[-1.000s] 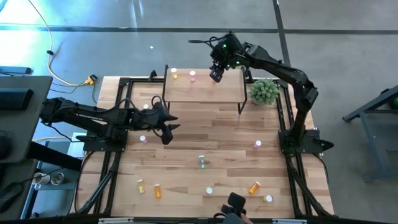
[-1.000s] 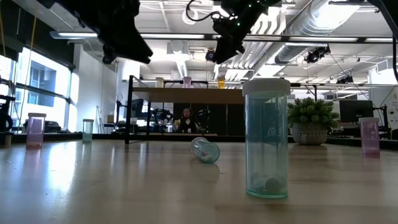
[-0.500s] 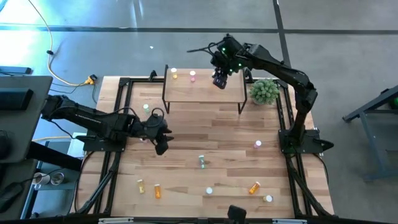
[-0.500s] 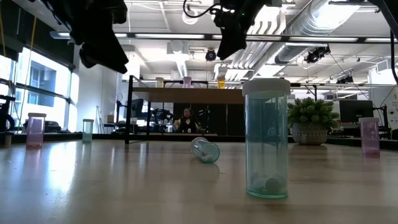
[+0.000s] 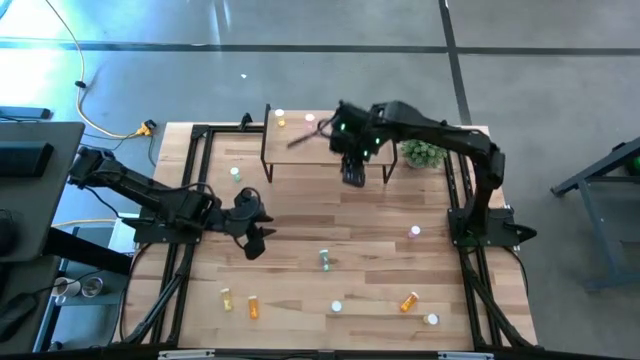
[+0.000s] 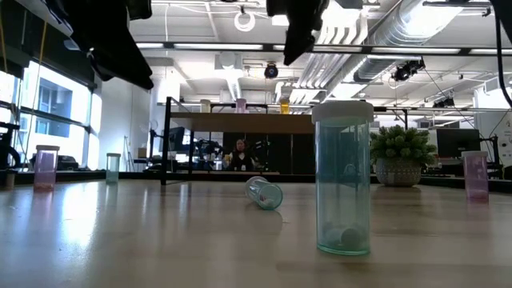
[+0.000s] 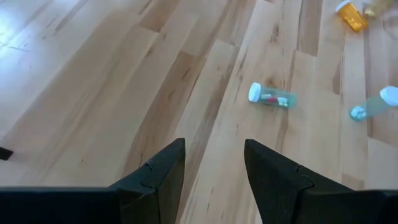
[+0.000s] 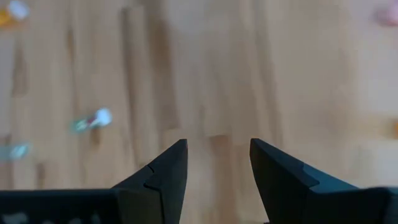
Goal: Pick and place medicine bottles onto shelf by color
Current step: Put the bottom blue pill bottle on the shelf
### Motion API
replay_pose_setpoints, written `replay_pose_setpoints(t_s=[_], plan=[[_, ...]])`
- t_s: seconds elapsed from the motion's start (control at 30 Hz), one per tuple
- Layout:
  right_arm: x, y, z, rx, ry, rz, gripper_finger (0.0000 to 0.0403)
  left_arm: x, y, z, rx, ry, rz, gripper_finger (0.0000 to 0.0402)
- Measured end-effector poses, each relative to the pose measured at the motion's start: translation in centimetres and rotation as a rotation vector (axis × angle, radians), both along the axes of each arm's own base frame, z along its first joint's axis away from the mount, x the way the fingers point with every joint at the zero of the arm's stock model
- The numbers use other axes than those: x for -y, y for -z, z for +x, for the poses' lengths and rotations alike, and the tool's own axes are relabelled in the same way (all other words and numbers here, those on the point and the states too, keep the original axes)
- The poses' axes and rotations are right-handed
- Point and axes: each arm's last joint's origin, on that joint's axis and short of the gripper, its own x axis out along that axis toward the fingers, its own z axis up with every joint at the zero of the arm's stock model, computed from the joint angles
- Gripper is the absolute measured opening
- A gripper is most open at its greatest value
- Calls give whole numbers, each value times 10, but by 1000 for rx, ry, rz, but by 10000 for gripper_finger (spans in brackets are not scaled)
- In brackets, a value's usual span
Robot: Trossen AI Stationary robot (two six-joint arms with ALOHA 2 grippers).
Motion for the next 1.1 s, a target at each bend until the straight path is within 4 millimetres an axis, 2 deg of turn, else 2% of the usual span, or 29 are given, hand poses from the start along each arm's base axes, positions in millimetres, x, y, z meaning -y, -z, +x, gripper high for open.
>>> replay_pose_setpoints(t_s=[0.13,0.27,0.43,0.77,1.1], plan=[[-29,8,2,-50,-72,-12,165,2,0,0,0,11,0,157],[-50,33,-4,-121,-104,8,165,2,0,0,0,9,2,157],[-74,59,-17,-130,-149,14,165,2,0,0,1,8,2,157],[-118,88,-51,-13,-143,66,165,3,0,0,-2,21,-11,157],[-177,112,-76,152,-211,174,165,3,0,0,-3,29,-21,157]])
